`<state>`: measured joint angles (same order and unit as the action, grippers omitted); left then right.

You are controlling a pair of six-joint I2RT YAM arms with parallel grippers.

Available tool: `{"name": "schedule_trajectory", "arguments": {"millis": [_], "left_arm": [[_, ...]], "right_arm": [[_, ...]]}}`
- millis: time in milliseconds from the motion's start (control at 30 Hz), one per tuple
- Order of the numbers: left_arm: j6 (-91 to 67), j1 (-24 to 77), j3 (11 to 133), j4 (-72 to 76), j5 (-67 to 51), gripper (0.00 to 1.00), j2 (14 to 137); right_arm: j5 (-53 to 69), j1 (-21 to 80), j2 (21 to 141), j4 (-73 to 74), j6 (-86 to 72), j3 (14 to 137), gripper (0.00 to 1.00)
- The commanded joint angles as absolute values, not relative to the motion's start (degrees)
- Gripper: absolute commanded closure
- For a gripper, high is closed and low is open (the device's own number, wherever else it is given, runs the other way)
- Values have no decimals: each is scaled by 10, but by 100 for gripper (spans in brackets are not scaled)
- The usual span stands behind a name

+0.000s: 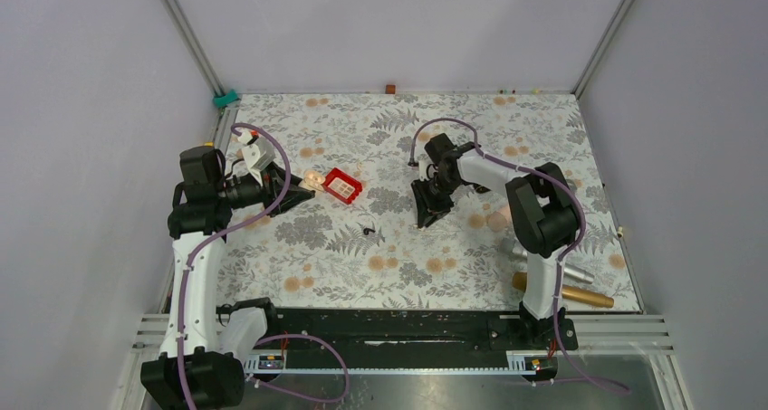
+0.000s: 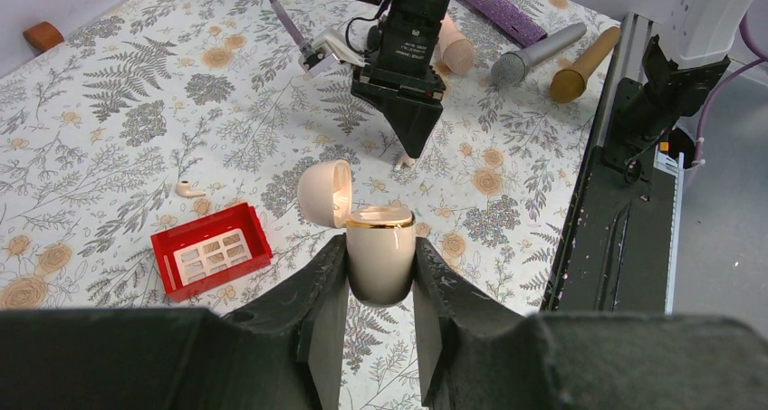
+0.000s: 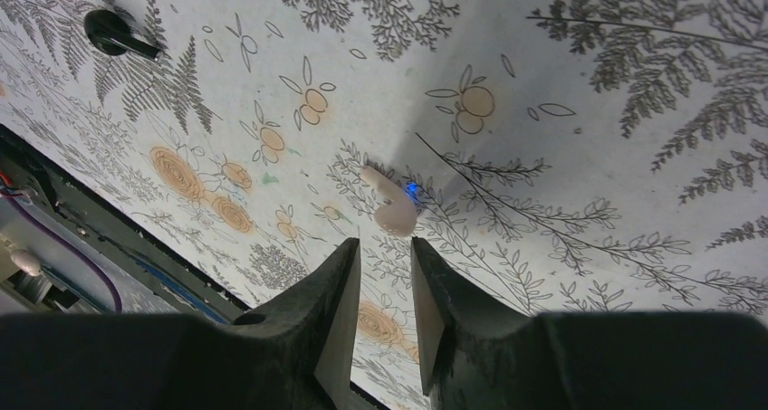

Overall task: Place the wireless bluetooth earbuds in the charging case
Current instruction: Pick up the earbud from the center of the board.

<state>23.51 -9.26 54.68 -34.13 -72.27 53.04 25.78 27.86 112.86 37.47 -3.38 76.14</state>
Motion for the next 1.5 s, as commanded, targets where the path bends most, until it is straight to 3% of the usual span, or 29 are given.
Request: {"name": "schedule_trajectory", "arguments": {"millis": [0,733,967,1200,1467], "left_arm": [[237,-96,546,-319,-743,100,522],[224,-96,556,-319,-743,100,506],[214,-97,560,-319,-744,100,503],[212,-109,553,-319,-795,100,504],[224,-132,544,-319,-809,100,481]], "right_arm": [[244,290,1138,399,-36,793,66],[243,295,1168,447,-21,836,61],[300,278,1130,492,64,832,30],[288,268,1056,503,125,817,24],[251,266,1059,383,16,743,24]]}}
